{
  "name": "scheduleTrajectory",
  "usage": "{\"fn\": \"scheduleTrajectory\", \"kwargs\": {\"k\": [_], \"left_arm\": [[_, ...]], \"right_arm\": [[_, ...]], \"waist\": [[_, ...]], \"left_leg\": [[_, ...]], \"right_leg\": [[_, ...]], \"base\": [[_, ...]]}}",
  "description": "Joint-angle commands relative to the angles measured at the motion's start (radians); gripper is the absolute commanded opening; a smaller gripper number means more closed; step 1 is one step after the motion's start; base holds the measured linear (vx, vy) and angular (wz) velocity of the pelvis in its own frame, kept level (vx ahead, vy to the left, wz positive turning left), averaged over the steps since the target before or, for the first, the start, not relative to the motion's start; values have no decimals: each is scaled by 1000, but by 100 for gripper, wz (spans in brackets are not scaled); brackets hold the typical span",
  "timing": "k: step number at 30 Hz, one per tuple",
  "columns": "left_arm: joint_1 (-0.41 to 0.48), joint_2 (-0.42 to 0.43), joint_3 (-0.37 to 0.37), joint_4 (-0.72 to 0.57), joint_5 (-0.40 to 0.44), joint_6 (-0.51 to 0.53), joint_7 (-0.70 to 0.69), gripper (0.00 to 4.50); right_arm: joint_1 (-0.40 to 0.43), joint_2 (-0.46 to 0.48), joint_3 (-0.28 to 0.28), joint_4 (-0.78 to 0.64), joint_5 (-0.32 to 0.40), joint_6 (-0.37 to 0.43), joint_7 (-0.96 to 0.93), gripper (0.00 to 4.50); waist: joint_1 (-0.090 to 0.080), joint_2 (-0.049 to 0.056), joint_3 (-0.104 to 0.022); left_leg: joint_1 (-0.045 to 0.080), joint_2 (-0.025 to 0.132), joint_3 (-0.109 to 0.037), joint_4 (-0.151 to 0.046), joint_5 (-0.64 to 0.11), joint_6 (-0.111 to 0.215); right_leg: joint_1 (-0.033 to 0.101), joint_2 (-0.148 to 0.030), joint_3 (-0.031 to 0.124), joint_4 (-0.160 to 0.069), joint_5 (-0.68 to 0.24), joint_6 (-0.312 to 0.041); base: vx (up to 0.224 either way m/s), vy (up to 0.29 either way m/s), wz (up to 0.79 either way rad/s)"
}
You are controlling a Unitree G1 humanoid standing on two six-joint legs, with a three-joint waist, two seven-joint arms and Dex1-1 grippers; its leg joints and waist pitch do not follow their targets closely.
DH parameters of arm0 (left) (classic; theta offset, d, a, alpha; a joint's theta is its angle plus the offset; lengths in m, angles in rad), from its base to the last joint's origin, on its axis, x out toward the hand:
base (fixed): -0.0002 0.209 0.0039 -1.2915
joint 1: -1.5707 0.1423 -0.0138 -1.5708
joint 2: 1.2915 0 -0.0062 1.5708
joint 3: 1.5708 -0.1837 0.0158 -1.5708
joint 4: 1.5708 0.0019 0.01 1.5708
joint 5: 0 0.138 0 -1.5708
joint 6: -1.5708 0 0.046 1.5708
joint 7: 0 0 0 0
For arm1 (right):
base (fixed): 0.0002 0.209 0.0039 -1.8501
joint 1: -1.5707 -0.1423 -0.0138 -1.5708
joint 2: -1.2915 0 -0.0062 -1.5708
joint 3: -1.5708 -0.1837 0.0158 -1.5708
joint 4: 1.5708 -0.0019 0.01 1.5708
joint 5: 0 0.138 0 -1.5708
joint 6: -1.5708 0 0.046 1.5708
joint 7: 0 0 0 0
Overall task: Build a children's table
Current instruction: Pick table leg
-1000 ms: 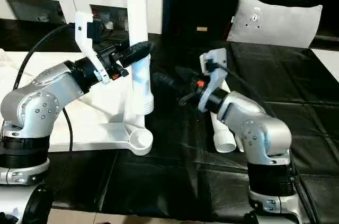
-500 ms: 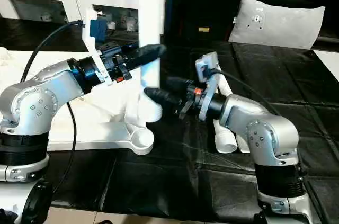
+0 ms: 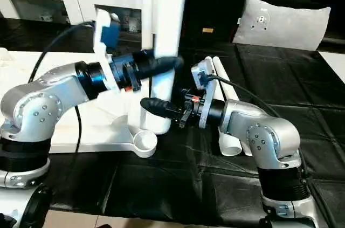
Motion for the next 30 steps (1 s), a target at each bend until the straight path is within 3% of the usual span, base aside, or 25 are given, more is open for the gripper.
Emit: {"fn": "scheduleTrajectory", "kwargs": {"k": [1,7,9,13,14,20,30], "left_arm": [[2,6,-12,-23,1,3,-14,185],[3,12,-19,-22,5,-3,-22,185],[2,12,-22,-20,6,-5,-24,185],[-1,14,-27,-10,14,-15,-26,185],[-3,15,-28,-8,16,-17,-28,185],[-6,18,-30,-3,18,-21,-32,185],[-15,4,-10,7,0,4,-8,185]], "right_arm": [[-15,-13,1,2,3,3,13,368],[-17,-23,17,5,1,3,24,323],[-16,-26,26,3,-6,0,26,286],[-14,-29,40,4,-16,-5,30,266],[-14,-31,44,4,-19,-7,33,242],[-12,-36,54,5,-27,-13,38,209],[-12,-31,54,9,-30,-25,36,199]], "waist": [[3,-12,-74],[3,-13,-75],[3,-12,-75],[3,-12,-75],[3,-13,-75],[3,-11,-75],[3,-7,-77]], "left_leg": [[-6,17,16,-57,37,14],[-7,17,16,-56,42,17],[-7,17,16,-56,43,17],[-8,17,16,-56,42,18],[-7,17,16,-56,40,17],[-7,17,16,-56,35,14],[-7,17,16,-55,38,13]], "right_leg": [[66,-67,45,-60,-13,-192],[66,-68,44,-60,-6,-192],[66,-67,44,-60,-3,-193],[66,-68,44,-60,-1,-193],[66,-68,44,-60,-6,-193],[66,-68,44,-60,-8,-194],[67,-67,44,-57,18,-205]], "base": [[0,0,0],[0,0,0],[0,0,0],[0,0,0],[0,0,0],[0,0,0],[0,0,0]]}}
